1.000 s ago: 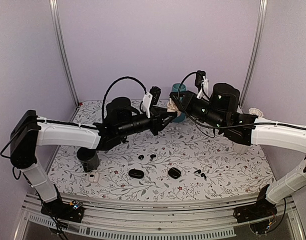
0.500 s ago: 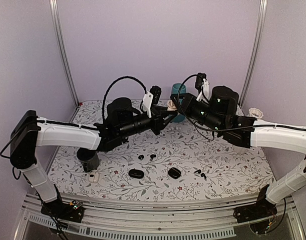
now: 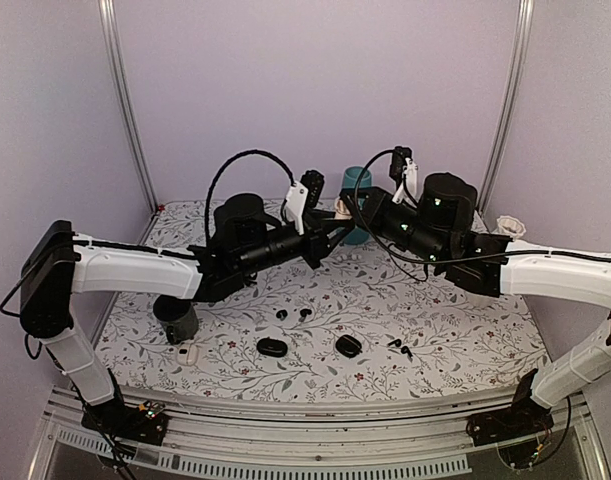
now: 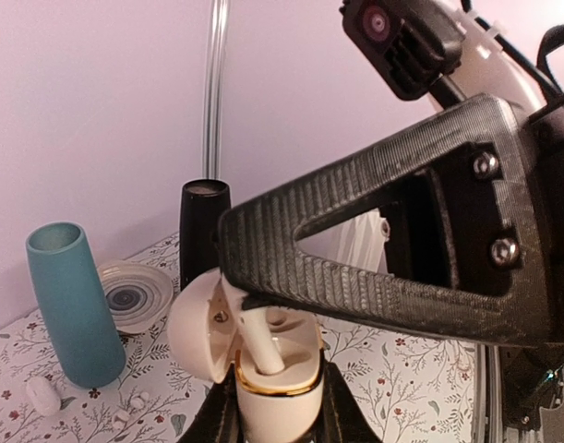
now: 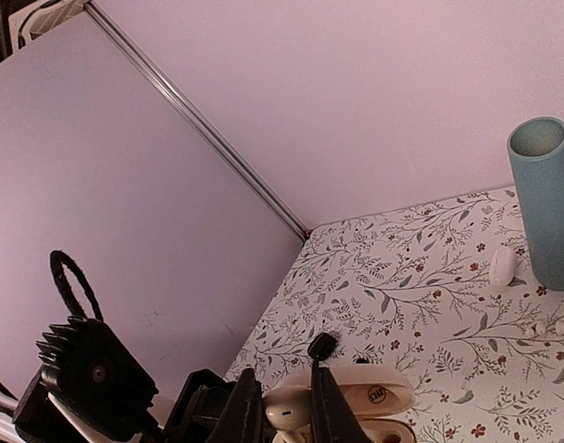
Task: Insert the wireless bluetooth earbuds into the charging case
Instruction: Insert the left earbud into the left side groove of the charging case.
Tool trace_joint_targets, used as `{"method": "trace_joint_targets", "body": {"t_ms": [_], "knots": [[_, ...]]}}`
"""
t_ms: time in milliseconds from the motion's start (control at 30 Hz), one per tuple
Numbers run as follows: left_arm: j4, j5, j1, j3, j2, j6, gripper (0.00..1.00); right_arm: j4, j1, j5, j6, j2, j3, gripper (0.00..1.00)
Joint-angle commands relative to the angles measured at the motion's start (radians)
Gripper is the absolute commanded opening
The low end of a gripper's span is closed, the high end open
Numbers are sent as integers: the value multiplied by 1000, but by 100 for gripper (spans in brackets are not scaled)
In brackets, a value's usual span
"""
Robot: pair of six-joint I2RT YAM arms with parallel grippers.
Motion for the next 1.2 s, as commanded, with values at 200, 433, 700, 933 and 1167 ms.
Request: {"method": "trace_joint_targets", "body": {"t_ms": [200,433,700,933,1167], "knots": [[6,-36,-16,35,3,32,0,32,9,-41,17,-7,-19,5],[18,-90,-16,34,3,33,0,39,8,-52,27,-3,-25,7],[23,-140,-16,30,-2,49,0,38,9,-76,45,1,-36,7],[23,-173,-16,33,0,57,0,34,18,-87,50,10,-38,8],[23,-198,-14,36,1,56,0,28,18,-83,49,16,-39,10]]}}
